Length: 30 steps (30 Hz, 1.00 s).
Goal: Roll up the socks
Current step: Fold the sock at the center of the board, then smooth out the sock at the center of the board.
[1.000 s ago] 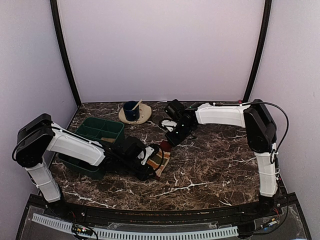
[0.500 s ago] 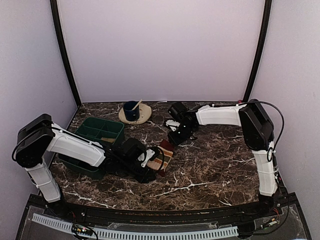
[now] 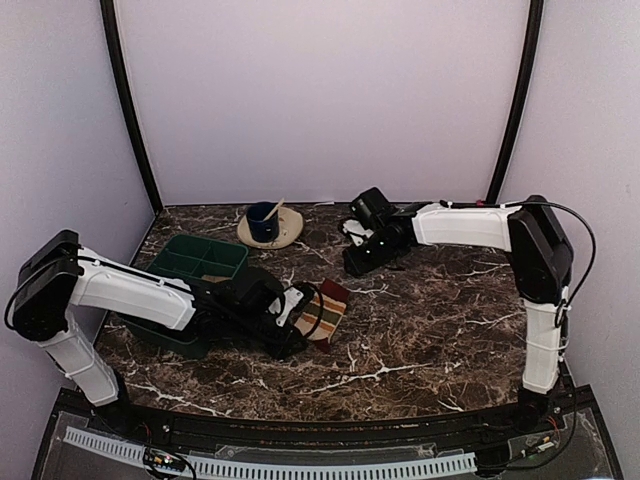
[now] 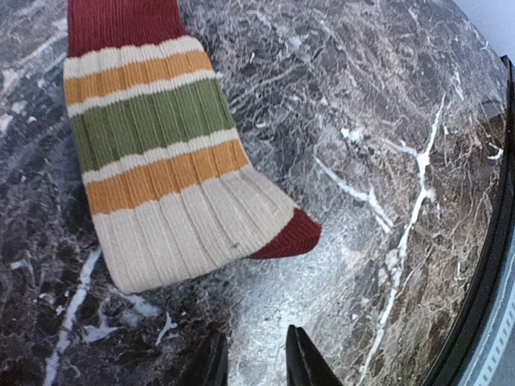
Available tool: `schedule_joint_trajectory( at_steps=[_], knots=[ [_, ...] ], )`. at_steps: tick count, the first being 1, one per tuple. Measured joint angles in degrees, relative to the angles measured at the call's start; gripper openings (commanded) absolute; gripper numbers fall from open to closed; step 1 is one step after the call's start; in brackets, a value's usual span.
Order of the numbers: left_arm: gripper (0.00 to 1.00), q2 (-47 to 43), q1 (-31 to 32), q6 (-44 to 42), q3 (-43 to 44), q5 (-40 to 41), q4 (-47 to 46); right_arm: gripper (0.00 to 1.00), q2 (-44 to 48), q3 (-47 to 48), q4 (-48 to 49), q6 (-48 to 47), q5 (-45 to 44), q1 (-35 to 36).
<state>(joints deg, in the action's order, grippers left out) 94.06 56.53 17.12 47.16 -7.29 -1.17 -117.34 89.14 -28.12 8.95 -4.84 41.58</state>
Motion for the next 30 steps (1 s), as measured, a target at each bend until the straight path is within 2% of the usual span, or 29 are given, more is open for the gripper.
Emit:
schedule_joint_trajectory(
  at_steps=[3,7,10,18,24,30],
  knots=[
    [0.27,-3.3,0.0,-0.4,0.2,1.2,0.7,0.44,4.4,-3.0,3.5,0.9,-0.8,0.0],
    [0.26,-4.6,0.0,-1.7,1.9,2.4,0.6,0.15,9.7,-7.6,9.5,3.1,0.2,0.0],
    [0.26,-3.5,0.0,-2.8,3.7,2.6,-0.1,0.00,11.1,-10.1,13.8,5.2,3.1,0.0],
    [0.16,3.7,0.0,-4.5,5.3,2.7,-6.0,0.00,11.1,-21.2,28.0,14.3,14.7,0.0],
    [0.12,7.2,-0.5,-4.7,5.3,3.5,-8.6,0.00,10.2,-26.6,40.9,21.9,23.3,0.0],
    [0.12,8.3,-1.4,-4.4,5.3,4.5,-10.4,0.00,7.0,-29.2,50.3,27.7,28.2,0.1]
  ],
)
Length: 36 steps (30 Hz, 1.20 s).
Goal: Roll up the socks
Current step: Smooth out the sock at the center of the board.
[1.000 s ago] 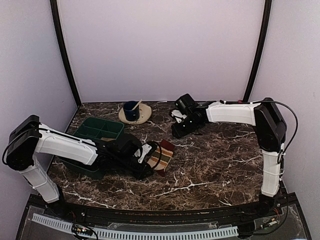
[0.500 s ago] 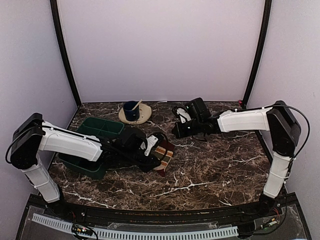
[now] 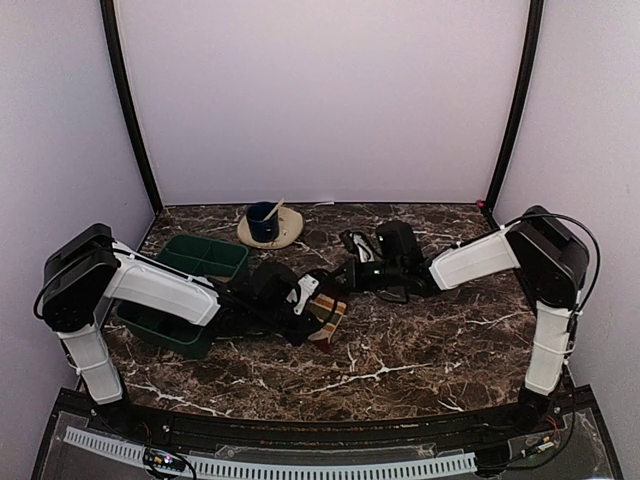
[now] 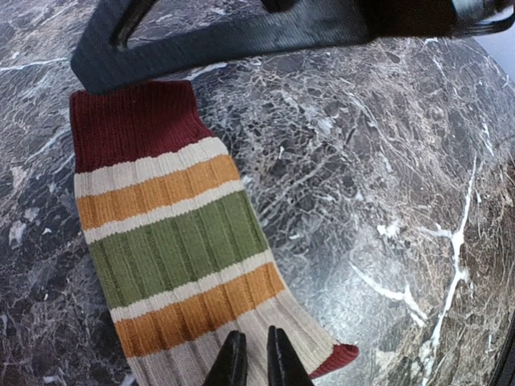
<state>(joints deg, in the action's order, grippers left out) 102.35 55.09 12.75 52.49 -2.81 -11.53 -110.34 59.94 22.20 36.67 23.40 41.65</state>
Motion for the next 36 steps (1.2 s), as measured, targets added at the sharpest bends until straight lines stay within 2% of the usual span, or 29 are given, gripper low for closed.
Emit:
schedule_joint_trajectory(
  at_steps=[21,36],
  knots=[
    [0.11,3.6,-0.6,6.1,2.0,0.8,4.6,0.00,-10.3,-0.6,12.9,10.4,3.9,3.9],
    [0.07,3.9,-0.6,9.2,2.9,0.6,6.3,0.00,-13.7,-0.4,15.0,11.1,3.8,3.9]
  ],
)
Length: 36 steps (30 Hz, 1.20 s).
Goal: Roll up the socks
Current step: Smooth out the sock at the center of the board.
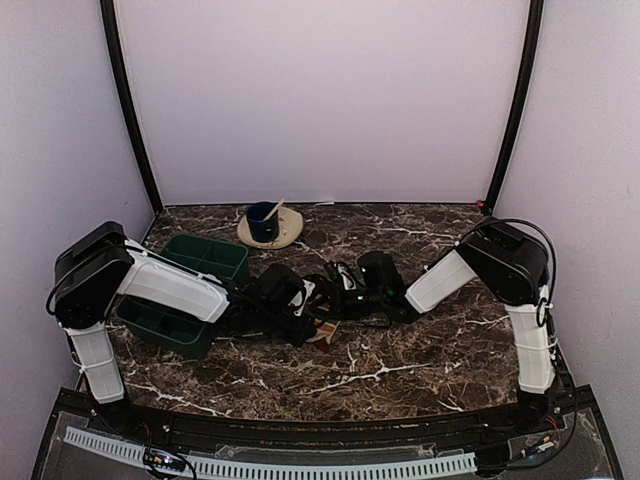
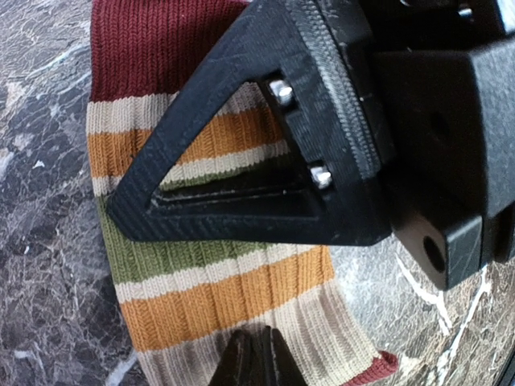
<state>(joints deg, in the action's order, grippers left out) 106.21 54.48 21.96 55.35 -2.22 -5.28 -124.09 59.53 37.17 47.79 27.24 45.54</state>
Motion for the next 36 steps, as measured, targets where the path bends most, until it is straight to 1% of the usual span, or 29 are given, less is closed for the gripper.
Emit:
schedule_joint_trajectory(
  at_steps=[8,20,36],
  knots=[
    [0.05,0.8,0.0,1.3,1.7,0.2,2.2,0.00,0.0,2.2,-4.6,-4.3,-0.2,-1.9],
    [0.04,1.7,0.0,1.7,2.9,0.2,2.4,0.00,0.0,5.4,-10.3,-9.2,-0.1,-5.4],
    [0.03,1.8,0.0,1.8,2.9,0.2,2.4,0.00,-0.2,6.3,-11.0,-11.4,-0.1,-8.2]
  ],
)
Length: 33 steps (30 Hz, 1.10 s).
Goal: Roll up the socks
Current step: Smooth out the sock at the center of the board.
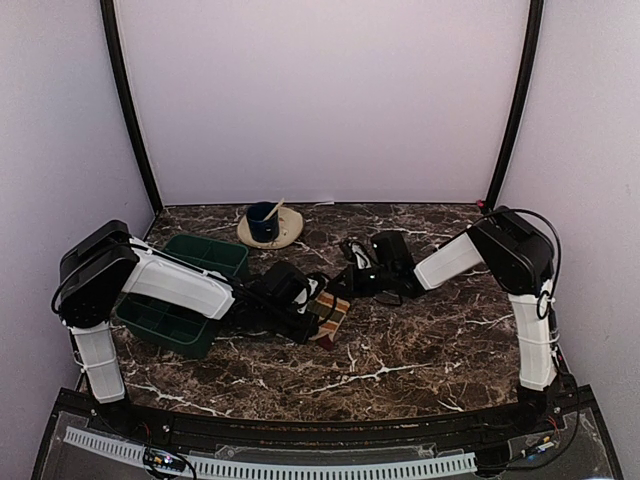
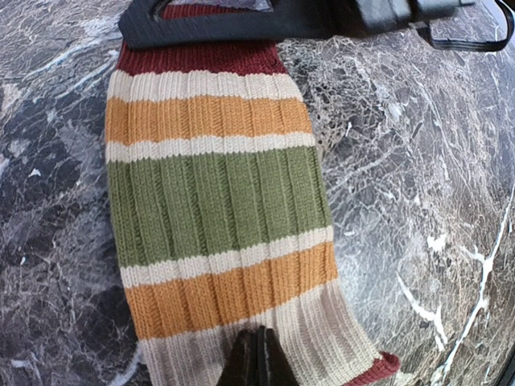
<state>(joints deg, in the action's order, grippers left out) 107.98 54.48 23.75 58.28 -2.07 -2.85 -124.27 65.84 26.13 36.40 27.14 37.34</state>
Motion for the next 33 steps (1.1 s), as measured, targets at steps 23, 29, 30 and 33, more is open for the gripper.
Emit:
schedule_joint_trajectory(
  at_steps=[23,29,30,33],
  knots=[
    [0.05,-1.0,0.0,1.2,-1.2,-0.8,-0.3,0.30,1.1,6.9,-12.8,-9.2,-7.2,-0.7],
    [0.14,-3.2,0.0,2.4,-3.8,-3.2,-0.6,0.39,7.7,4.3,-14.0,-10.7,-10.9,-0.5],
    [0.16,-3.8,0.0,2.7,-4.4,-3.6,-0.7,0.39,8.7,3.7,-14.1,-10.9,-11.4,-0.3],
    [0.22,-6.0,0.1,3.4,-6.3,-4.5,-0.9,0.39,13.0,0.7,-14.8,-12.0,-14.5,0.7]
  ],
)
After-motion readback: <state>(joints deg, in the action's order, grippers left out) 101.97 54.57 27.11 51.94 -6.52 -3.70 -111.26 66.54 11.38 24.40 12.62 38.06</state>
